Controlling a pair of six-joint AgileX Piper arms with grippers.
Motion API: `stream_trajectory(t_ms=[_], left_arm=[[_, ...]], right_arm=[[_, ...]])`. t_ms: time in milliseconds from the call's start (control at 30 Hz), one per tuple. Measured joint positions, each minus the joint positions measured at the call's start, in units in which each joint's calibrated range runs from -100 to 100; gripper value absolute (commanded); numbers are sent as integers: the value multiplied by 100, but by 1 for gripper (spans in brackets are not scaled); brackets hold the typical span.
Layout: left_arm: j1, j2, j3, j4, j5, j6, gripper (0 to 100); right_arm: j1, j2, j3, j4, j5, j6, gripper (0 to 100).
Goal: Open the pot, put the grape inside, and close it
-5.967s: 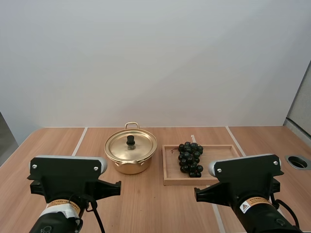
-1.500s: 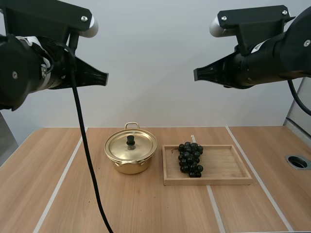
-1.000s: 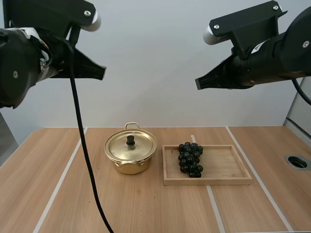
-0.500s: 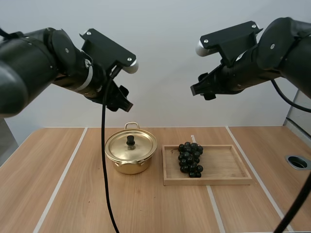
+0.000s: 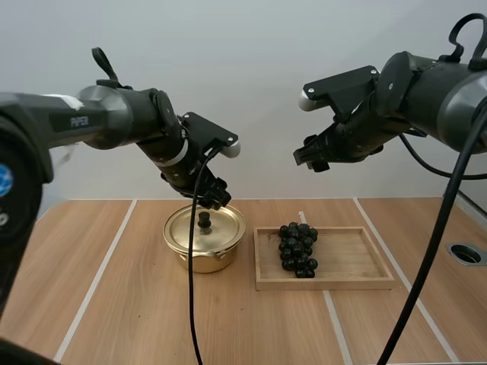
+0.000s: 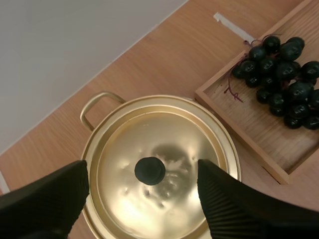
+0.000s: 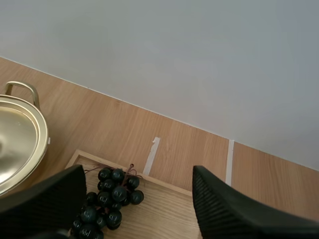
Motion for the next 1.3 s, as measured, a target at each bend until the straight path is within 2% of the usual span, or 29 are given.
stream_trajectory(t_ms=[367, 633, 1133, 1200, 1300], left_arm=[[0, 969, -606, -43, 271, -377, 100], [0, 1273, -664, 93, 708, -674, 100], [0, 1555, -680, 312, 766, -839, 100], [0, 1571, -680, 312, 766, -839, 90], [0, 1571, -680, 312, 766, -849, 65]], right_arm=[[0, 0, 0, 0, -105, 0, 100], [0, 0, 0, 0, -119, 0, 100], [0, 0, 0, 0, -119, 0, 100], [0, 0, 0, 0, -119, 0, 100], [0, 0, 0, 0, -119, 0, 100]])
